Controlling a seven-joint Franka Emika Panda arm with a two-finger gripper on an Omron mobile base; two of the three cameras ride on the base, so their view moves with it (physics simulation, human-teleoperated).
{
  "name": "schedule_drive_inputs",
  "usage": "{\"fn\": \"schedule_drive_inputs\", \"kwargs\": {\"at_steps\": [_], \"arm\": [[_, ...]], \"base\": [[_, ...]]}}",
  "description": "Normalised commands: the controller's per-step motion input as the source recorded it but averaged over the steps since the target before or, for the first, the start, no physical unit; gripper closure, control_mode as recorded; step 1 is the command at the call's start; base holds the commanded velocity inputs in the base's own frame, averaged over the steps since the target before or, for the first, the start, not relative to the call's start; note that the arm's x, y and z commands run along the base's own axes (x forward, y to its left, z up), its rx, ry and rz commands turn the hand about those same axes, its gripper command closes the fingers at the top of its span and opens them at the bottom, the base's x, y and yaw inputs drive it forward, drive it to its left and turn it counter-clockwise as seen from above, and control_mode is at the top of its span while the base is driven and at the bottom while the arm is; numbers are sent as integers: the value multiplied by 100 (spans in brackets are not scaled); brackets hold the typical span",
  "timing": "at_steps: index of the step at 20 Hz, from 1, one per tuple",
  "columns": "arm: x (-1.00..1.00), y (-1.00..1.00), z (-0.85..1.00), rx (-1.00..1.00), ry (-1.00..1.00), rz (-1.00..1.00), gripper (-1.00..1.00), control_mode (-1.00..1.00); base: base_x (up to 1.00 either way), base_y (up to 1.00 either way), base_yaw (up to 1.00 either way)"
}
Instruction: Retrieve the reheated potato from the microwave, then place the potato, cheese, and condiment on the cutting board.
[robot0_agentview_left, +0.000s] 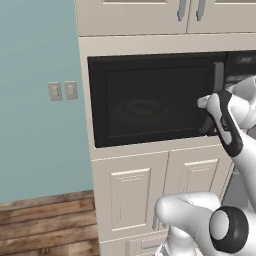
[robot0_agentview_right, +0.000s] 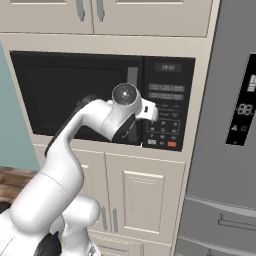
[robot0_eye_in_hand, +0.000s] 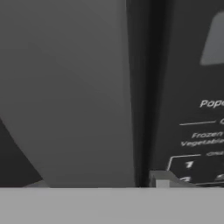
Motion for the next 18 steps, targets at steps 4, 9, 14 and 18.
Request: {"fn": "schedule_drive_inputs", "kwargs": {"at_steps": [4,9,14,18], "arm": [[41,19,-20,8,-2,0,100,-100],[4,28,-4,10,4,3,100,-100],[-48,29,0,7,7,6,100,-100],[-71,28,0,4,2,4,100,-100]], "base": [[0,0,0],[0,0,0],[0,0,0],[0,0,0]]}}
